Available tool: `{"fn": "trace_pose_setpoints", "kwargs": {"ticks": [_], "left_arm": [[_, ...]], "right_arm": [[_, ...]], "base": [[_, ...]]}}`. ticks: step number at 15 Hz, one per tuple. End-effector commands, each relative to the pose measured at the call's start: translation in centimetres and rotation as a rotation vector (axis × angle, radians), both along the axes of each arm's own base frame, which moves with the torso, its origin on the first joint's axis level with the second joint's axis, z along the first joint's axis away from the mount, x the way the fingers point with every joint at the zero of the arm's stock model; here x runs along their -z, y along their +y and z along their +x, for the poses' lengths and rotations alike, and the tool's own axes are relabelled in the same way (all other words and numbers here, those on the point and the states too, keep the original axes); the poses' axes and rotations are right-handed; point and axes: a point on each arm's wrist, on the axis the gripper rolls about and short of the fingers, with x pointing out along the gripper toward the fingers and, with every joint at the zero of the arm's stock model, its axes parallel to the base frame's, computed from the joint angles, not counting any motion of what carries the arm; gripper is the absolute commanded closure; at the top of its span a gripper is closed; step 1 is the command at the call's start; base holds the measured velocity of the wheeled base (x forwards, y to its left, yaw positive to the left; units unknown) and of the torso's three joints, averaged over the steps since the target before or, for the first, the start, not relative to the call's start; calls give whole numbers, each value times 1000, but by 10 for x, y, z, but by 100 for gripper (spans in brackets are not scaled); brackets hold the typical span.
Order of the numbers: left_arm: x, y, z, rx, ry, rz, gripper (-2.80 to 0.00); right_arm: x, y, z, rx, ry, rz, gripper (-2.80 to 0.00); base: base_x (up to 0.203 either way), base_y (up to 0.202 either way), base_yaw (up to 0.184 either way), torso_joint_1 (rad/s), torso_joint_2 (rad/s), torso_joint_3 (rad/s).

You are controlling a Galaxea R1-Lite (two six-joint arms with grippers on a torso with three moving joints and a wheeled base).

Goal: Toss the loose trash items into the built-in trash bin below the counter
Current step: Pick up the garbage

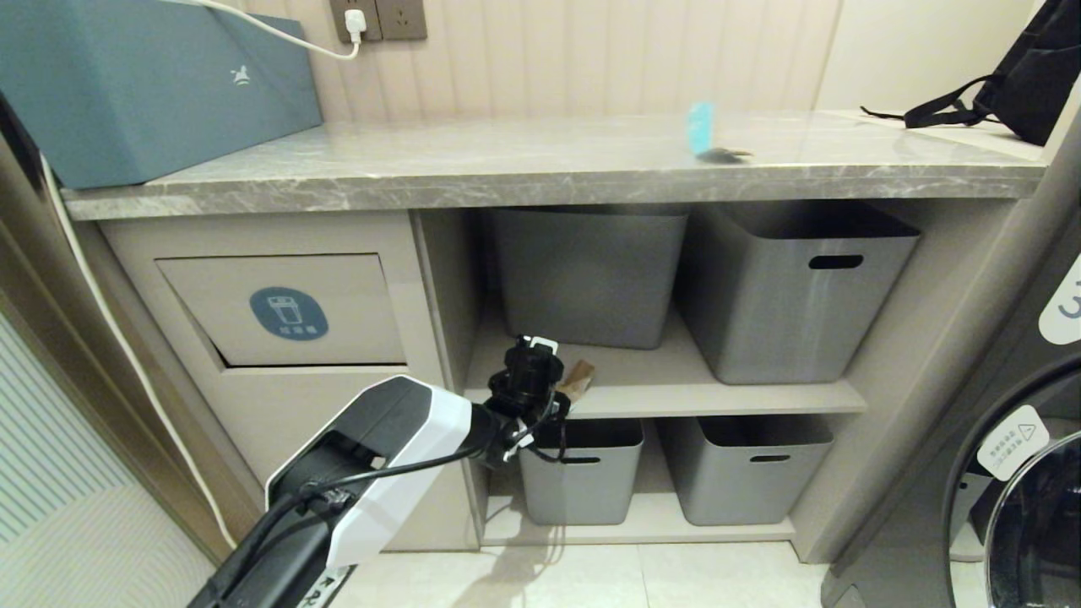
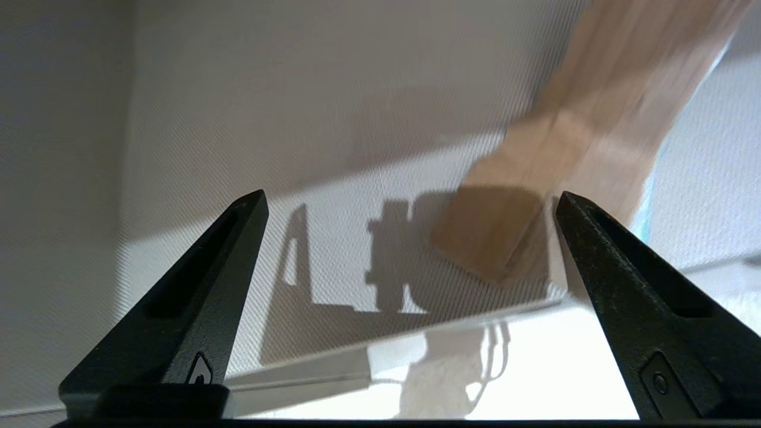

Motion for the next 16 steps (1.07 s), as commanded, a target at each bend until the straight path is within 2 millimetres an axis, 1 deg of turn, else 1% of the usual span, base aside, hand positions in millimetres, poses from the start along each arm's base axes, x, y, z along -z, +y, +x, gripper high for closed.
{"fn": "trace_pose_setpoints", "kwargs": {"ticks": [1,5,7,10,13,16], "left_arm": [[-9,-1,0,-9,-19,-6,-280],[-18,-2,-1,-11,-39,-23,-280],[-13,-3,0,33,-30,-44,-280],[-1,-5,0,107,-2,-65,-280],[8,-3,0,104,16,-56,-280],[8,1,2,85,20,-46,-280]], "right_arm": [[0,0,0,0,2,0,0],[0,0,0,0,2,0,0],[0,0,0,0,2,0,0],[0,0,0,0,2,0,0],[0,0,0,0,2,0,0],[0,0,0,0,2,0,0]], "base": [[0,0,0,0,0,0],[0,0,0,0,0,0],[0,0,0,0,0,0],[0,0,0,0,0,0],[0,0,0,0,0,0],[0,0,0,0,0,0]]}}
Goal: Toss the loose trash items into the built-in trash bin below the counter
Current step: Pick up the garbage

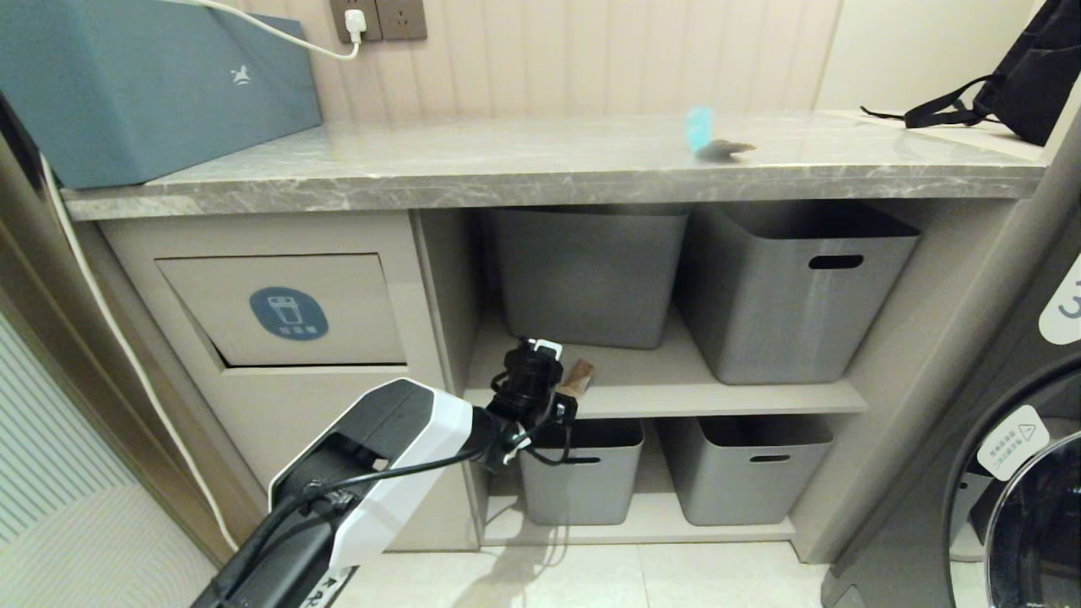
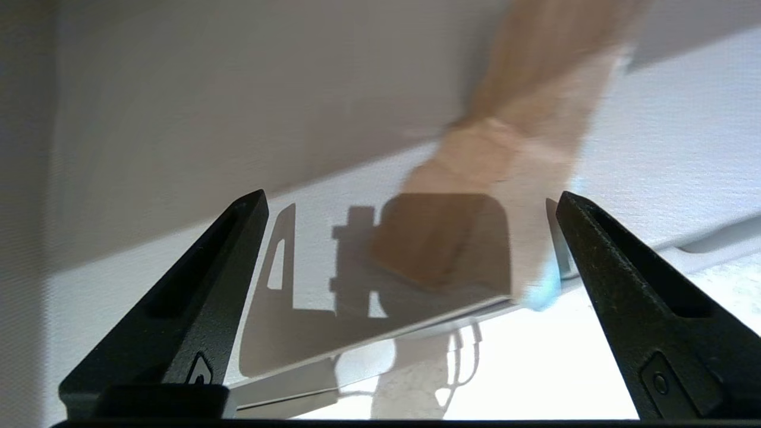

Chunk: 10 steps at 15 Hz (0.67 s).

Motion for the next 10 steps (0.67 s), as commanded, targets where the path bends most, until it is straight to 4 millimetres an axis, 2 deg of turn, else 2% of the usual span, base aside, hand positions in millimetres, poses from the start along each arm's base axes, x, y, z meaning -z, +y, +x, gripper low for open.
{"fn": "trace_pose_setpoints", "kwargs": {"ticks": [1,6,10], "left_arm": [[2,2,1,-24,1,13,-280],[-11,4,0,-91,-11,41,-280],[-21,2,-1,-72,-40,74,-280]], "right_arm": [[0,0,0,0,2,0,0],[0,0,0,0,2,0,0],[0,0,0,0,2,0,0]], "base": [[0,0,0,0,0,0],[0,0,0,0,0,0],[0,0,0,0,0,0]]}}
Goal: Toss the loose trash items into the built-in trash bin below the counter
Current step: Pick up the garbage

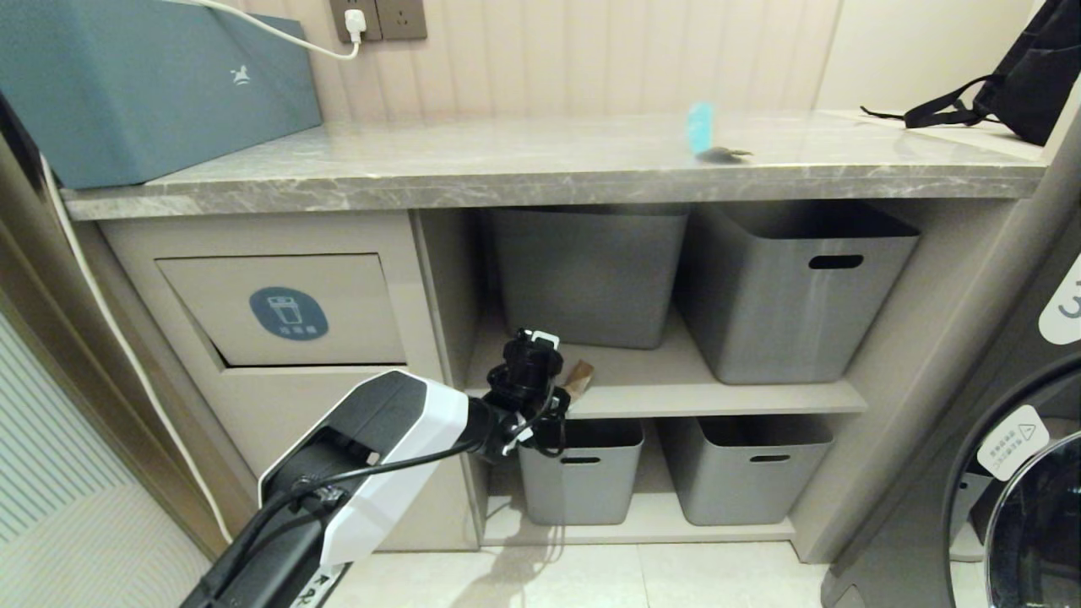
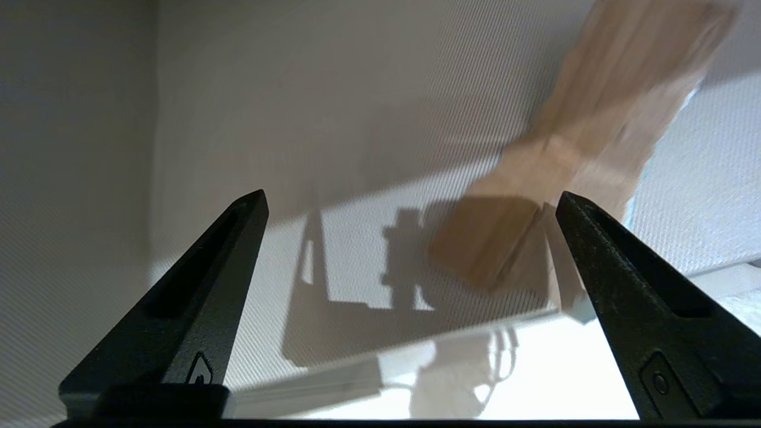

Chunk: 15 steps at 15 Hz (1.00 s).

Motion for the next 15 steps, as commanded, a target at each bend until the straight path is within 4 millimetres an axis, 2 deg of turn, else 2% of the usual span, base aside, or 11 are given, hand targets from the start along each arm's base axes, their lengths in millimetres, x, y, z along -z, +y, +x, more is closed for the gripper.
{"fn": "trace_pose_setpoints", "kwargs": {"ticks": [1,9,15], "left_arm": [[-5,-1,1,12,-27,5,-280],[17,0,1,31,-2,74,-280],[6,4,1,7,-1,134,-280]], "right_arm": [[0,0,0,0,2,0,0],[0,0,0,0,2,0,0],[0,0,0,0,2,0,0]], "base": [[0,0,0,0,0,0],[0,0,0,0,0,0],[0,0,0,0,0,0]]}}
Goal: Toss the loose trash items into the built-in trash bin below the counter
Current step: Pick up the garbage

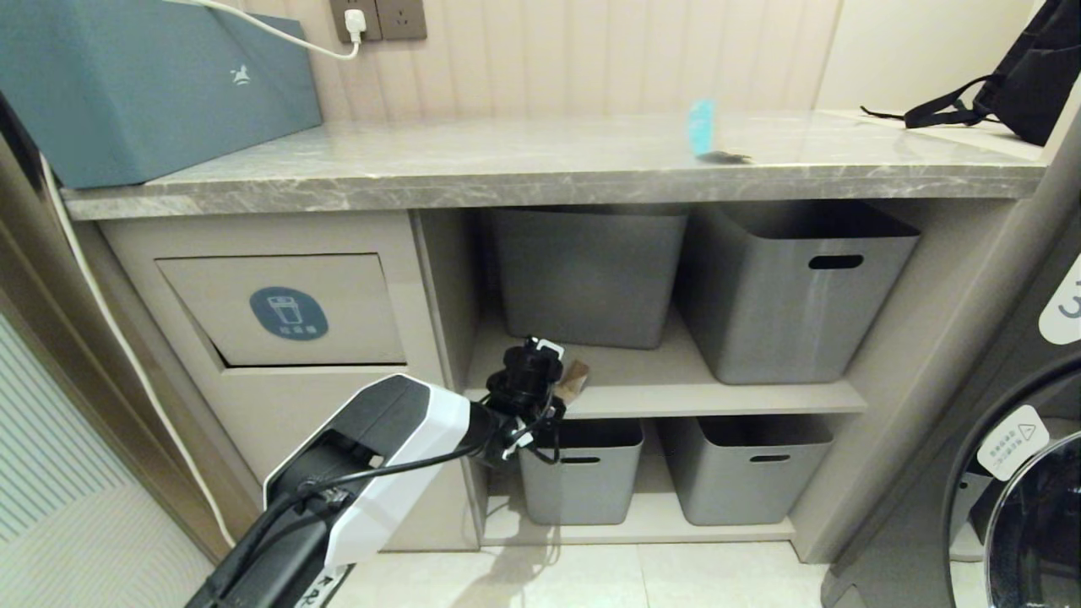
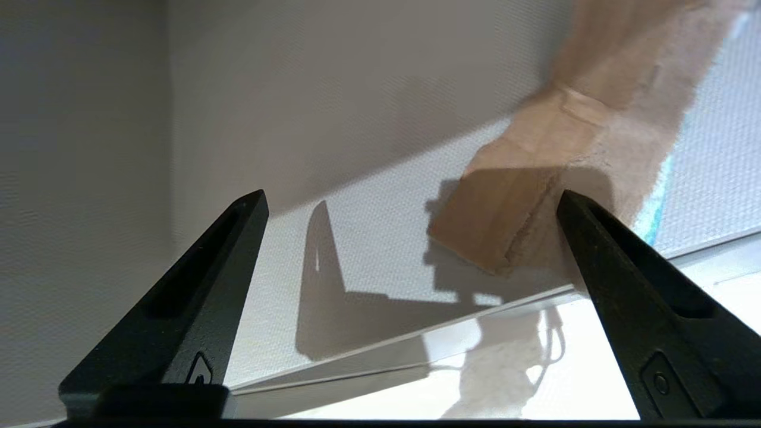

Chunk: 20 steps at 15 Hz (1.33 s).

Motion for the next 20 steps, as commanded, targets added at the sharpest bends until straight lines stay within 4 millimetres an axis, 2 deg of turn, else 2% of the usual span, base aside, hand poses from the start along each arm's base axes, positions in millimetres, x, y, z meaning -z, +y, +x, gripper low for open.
{"fn": "trace_pose_setpoints", "kwargs": {"ticks": [1,6,10,13,15,20], "left_arm": [[-7,1,0,-3,-5,5,-280],[-25,2,0,-31,-35,0,-280],[-35,-16,-6,91,-89,-128,-280],[-27,-29,-13,218,-55,-207,-280],[-20,-34,-15,239,-36,-256,-280],[-8,-25,-7,257,-26,-323,-280]], "right_arm": [[0,0,0,0,2,0,0],[0,0,0,0,2,0,0],[0,0,0,0,2,0,0],[0,0,0,0,2,0,0],[0,0,0,0,2,0,0],[0,0,0,0,2,0,0]], "base": [[0,0,0,0,0,0],[0,0,0,0,0,0],[0,0,0,0,0,0],[0,0,0,0,0,0],[0,0,0,0,0,0],[0,0,0,0,0,0]]}}
